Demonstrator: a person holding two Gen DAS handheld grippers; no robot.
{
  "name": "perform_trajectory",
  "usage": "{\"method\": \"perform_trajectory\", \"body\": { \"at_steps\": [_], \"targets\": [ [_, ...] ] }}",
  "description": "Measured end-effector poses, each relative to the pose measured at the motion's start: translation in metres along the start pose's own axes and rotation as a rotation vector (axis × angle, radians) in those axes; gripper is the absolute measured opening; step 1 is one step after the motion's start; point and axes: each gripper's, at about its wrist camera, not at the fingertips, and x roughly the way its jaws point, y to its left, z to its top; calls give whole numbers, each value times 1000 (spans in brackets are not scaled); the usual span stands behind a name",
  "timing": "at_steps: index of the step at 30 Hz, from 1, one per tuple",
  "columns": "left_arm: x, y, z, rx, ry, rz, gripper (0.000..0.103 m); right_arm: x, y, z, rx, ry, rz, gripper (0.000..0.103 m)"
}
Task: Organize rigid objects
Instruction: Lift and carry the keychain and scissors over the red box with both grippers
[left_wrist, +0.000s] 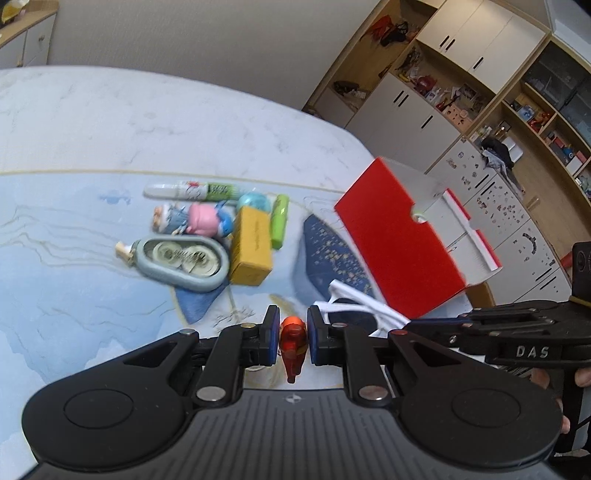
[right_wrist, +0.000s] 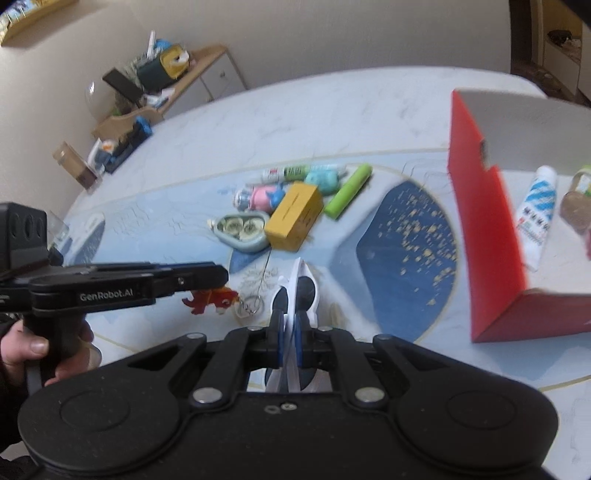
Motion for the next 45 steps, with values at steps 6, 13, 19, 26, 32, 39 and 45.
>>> {"method": "perform_trajectory", "body": {
  "at_steps": [6, 13, 19, 26, 32, 39, 45],
  "targets": [
    [-9, -34, 20, 46, -43, 0, 15, -34, -18, 12, 15, -85, -1, 5],
    [-3, -86, 49, 130, -88, 3, 15, -73, -51, 28, 24, -184, -18, 6],
    [16, -134, 72, 199, -109, -7, 15, -96, -90, 38, 34, -235, -43, 6],
    [52, -188, 93, 254, -106, -25, 15, -117, -143, 44, 60, -276, -77, 6],
    [90, -234, 97, 296, -71, -40, 15, -126, -190, 45, 85, -288, -120, 6],
    [145, -269, 93, 327, 9, -36, 15, -121, -235, 45, 102, -272, -174, 6],
    [193, -283, 84, 356, 81, -6, 15, -108, -259, 45, 100, -245, -202, 5]
  ]
}}
